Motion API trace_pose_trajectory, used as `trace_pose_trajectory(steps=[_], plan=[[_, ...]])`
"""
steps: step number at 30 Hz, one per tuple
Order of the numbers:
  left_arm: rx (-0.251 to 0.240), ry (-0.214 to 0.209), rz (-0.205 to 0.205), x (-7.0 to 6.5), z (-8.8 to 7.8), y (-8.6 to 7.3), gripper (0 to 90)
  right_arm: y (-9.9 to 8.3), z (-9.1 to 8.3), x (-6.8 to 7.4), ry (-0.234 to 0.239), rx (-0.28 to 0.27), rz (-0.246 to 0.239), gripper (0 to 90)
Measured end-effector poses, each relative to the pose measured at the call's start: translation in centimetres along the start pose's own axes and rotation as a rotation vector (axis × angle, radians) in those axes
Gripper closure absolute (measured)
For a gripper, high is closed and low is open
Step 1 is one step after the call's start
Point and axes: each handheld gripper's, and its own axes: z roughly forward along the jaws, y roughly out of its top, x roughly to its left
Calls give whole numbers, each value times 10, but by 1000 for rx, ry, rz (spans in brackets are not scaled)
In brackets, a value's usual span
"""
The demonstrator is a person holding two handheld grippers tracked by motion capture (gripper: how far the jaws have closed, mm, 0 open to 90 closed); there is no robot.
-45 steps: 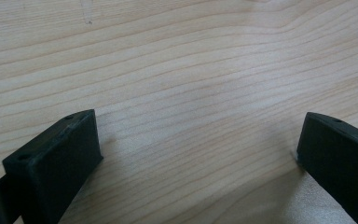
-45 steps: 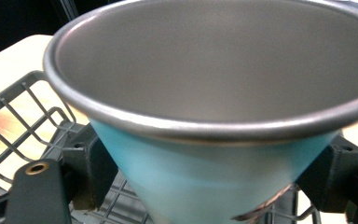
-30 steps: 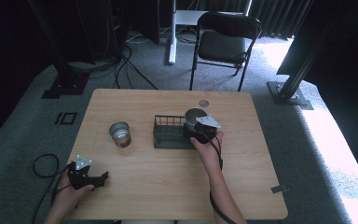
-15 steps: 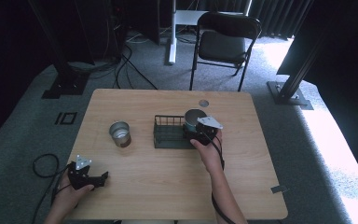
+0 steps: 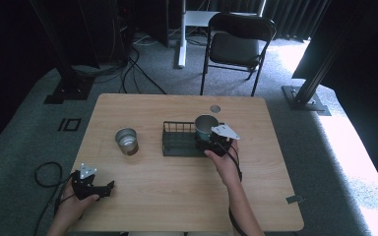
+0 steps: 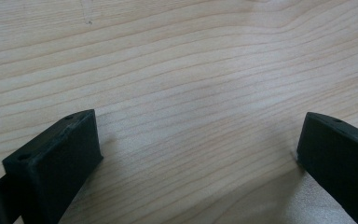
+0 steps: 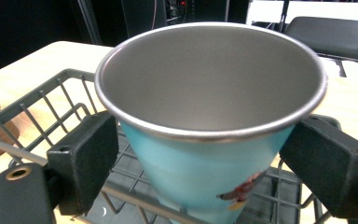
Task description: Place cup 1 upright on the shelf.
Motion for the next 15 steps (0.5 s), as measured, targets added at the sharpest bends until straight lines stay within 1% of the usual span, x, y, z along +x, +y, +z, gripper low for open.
trace_pose_trajectory(steps=[2, 6, 7, 10, 12, 15], plan=[[0, 0, 0, 0, 0, 0, 3, -1, -3, -1, -1, -2, -5, 115], [-1, 0, 0, 0, 0, 0, 3, -3, -8, -3, 14, -10, -6, 116], [0, 0, 0, 0, 0, 0, 3, -4, -10, -4, 36, -13, -13, 115], [1, 0, 0, 0, 0, 0, 3, -6, -13, -5, 43, -14, -19, 115], [0, 0, 0, 0, 0, 0, 3, -7, -16, -6, 52, -24, -12, 116], [0, 0, 0, 0, 0, 0, 3, -8, -20, -8, 54, -32, -16, 115]])
